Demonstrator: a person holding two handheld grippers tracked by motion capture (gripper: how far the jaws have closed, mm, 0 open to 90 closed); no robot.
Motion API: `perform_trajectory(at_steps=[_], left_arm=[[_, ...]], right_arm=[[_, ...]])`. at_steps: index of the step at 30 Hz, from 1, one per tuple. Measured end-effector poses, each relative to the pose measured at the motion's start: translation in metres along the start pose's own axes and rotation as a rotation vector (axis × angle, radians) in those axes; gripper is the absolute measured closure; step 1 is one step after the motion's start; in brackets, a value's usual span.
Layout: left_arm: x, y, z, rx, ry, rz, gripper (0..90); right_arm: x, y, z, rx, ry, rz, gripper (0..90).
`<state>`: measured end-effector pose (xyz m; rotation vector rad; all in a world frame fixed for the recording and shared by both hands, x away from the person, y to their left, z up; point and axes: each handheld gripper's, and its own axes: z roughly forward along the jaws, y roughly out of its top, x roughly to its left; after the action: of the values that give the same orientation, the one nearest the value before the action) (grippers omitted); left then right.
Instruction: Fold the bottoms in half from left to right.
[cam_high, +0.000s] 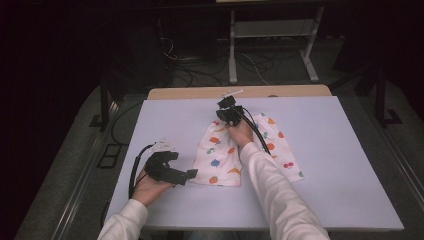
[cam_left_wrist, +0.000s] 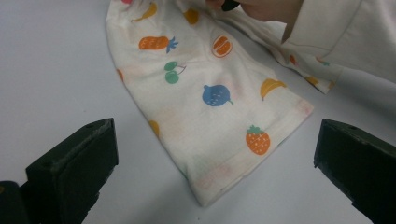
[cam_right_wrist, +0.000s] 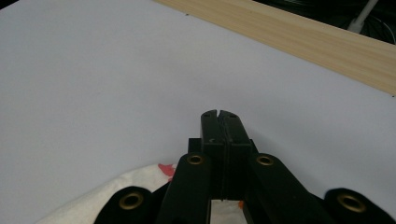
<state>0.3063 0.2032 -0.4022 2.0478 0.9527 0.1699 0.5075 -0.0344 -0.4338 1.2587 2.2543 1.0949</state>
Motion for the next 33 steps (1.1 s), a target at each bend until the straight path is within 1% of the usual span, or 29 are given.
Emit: perform_trajectory(at_steps=[3, 6, 8, 12, 14, 18, 20, 22, 26, 31, 33], left_arm=[[0.004, -0.002, 0.003, 0.021, -0.007, -0.018, 0.0], [0.008, -0.004, 0.005, 0.018, -0.020, -0.044, 0.0], [0.011, -0.005, 0.006, 0.009, -0.028, -0.073, 0.0], [0.014, -0.007, 0.008, 0.016, -0.017, -0.082, 0.0], [0.015, -0.008, 0.008, 0.012, -0.024, -0.092, 0.0], [0.016, -0.012, 0.011, 0.019, -0.027, -0.109, 0.0], [0.016, -0.014, 0.013, 0.026, -0.025, -0.109, 0.0], [0.016, -0.016, 0.015, 0.032, -0.031, -0.115, 0.0], [0.016, -0.017, 0.018, 0.061, -0.043, -0.124, 0.0], [0.016, -0.018, 0.022, 0.090, -0.055, -0.138, 0.5], [0.017, -0.020, 0.022, 0.085, -0.066, -0.151, 4.9]], right_arm=[[-0.001, 0.000, -0.001, -0.003, -0.002, 0.005, 89.1], [0.000, 0.000, -0.002, -0.013, -0.002, 0.011, 89.1], [0.000, 0.000, -0.002, -0.016, -0.004, 0.006, 89.1], [-0.001, 0.000, -0.002, -0.028, -0.006, 0.010, 89.1], [-0.001, 0.000, -0.003, -0.033, -0.006, 0.019, 89.0], [-0.002, -0.001, -0.002, -0.043, -0.001, 0.021, 89.0], [-0.001, -0.003, -0.003, -0.051, 0.000, 0.023, 89.1], [-0.001, -0.004, -0.002, -0.051, -0.004, 0.011, 89.0], [-0.001, -0.004, -0.003, -0.057, -0.004, 0.017, 89.0], [0.000, -0.004, -0.003, -0.056, -0.006, 0.010, 89.0], [0.000, -0.004, -0.003, -0.053, -0.008, 0.003, 89.0]])
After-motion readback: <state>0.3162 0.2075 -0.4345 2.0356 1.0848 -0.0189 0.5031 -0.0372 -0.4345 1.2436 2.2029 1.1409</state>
